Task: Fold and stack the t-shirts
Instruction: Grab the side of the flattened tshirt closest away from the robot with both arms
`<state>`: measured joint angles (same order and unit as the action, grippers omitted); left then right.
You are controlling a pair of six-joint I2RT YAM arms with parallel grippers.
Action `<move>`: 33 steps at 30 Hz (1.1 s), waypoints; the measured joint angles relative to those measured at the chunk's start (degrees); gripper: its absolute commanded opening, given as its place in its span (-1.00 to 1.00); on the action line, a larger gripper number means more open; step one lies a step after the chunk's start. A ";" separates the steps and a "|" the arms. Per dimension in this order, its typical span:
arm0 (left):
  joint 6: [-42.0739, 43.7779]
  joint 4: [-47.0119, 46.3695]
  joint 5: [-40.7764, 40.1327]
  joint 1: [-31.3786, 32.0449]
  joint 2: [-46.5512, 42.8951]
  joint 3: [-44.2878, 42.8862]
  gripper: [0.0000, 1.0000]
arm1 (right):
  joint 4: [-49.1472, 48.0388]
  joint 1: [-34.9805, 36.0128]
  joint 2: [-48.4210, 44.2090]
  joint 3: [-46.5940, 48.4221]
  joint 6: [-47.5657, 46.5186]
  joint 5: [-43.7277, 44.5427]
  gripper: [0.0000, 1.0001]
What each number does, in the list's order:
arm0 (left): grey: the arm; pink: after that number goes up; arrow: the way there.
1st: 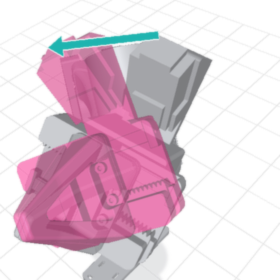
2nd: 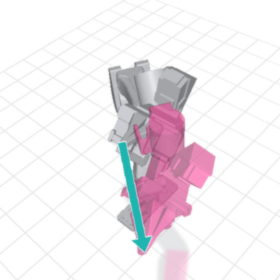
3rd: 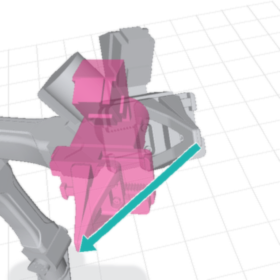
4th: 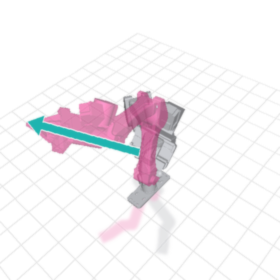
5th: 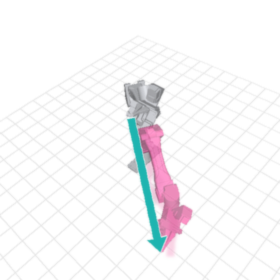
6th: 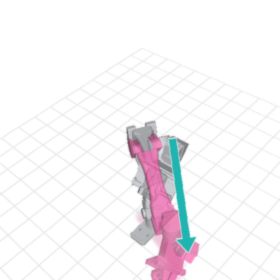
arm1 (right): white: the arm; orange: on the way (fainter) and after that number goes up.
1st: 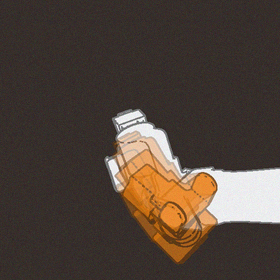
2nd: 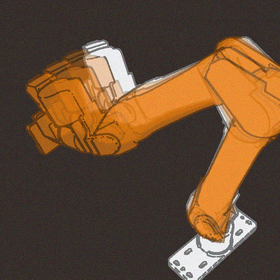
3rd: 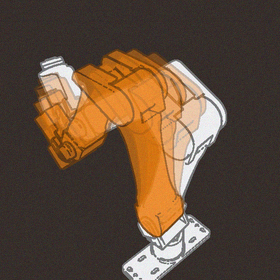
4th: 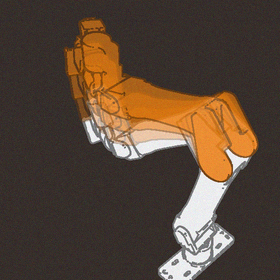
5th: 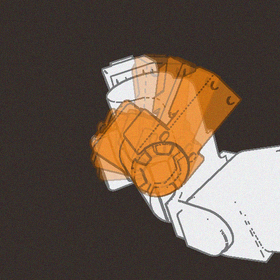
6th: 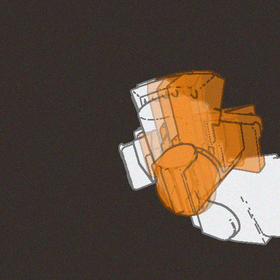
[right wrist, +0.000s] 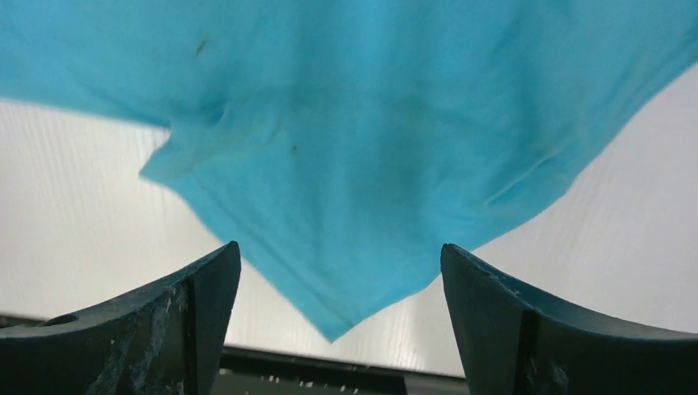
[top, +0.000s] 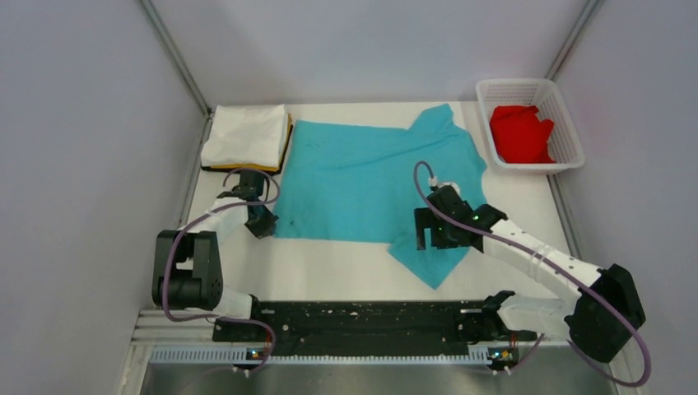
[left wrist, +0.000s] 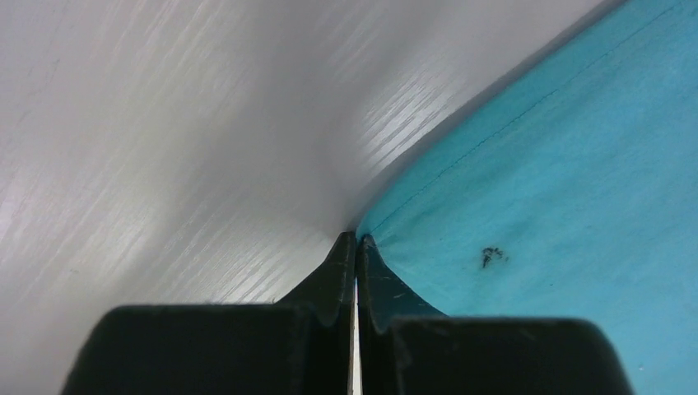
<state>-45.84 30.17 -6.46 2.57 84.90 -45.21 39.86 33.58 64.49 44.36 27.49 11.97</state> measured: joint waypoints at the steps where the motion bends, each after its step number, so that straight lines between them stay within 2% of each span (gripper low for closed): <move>1: -0.11 0.59 -0.28 0.02 -0.81 0.66 -1.00 | 0.98 2.47 0.50 -0.02 1.11 -0.31 0.72; 3: -0.33 1.49 -0.55 0.09 -2.03 1.55 -1.00 | 2.86 8.48 1.84 -0.46 4.42 -0.96 0.62; 7: -0.85 1.95 -0.70 0.11 -4.26 3.43 -1.00 | 4.33 15.82 3.82 -3.10 9.01 -2.43 0.37; 15: -1.49 1.70 -0.68 0.11 -5.05 4.35 -1.00 | 4.15 17.00 9.75 -6.25 12.24 -2.36 0.18; 16: -1.64 1.55 -0.68 0.11 -5.29 4.55 -1.00 | 3.93 17.00 9.92 -6.91 12.59 -2.38 0.11; 21: -2.29 1.33 -0.68 0.11 -6.40 5.49 -1.00 | 3.43 17.05 9.40 -8.37 14.88 -2.19 -0.88; 22: -2.32 1.38 -0.68 0.11 -6.43 5.53 -1.00 | 3.41 17.05 9.01 -8.72 14.99 -1.88 -1.00; 27: -2.75 2.19 -0.63 0.11 -7.67 5.99 -1.00 | 5.14 18.05 4.13 -11.02 18.51 -1.62 -1.00; 33: -4.15 7.13 -0.94 0.11 -15.78 9.03 -1.00 | 18.60 21.20 -6.69 -8.74 24.70 -5.81 -1.00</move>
<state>-50.00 37.30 -7.40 2.68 69.12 -36.18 58.46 54.78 57.80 35.62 52.18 6.15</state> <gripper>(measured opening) 0.013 0.012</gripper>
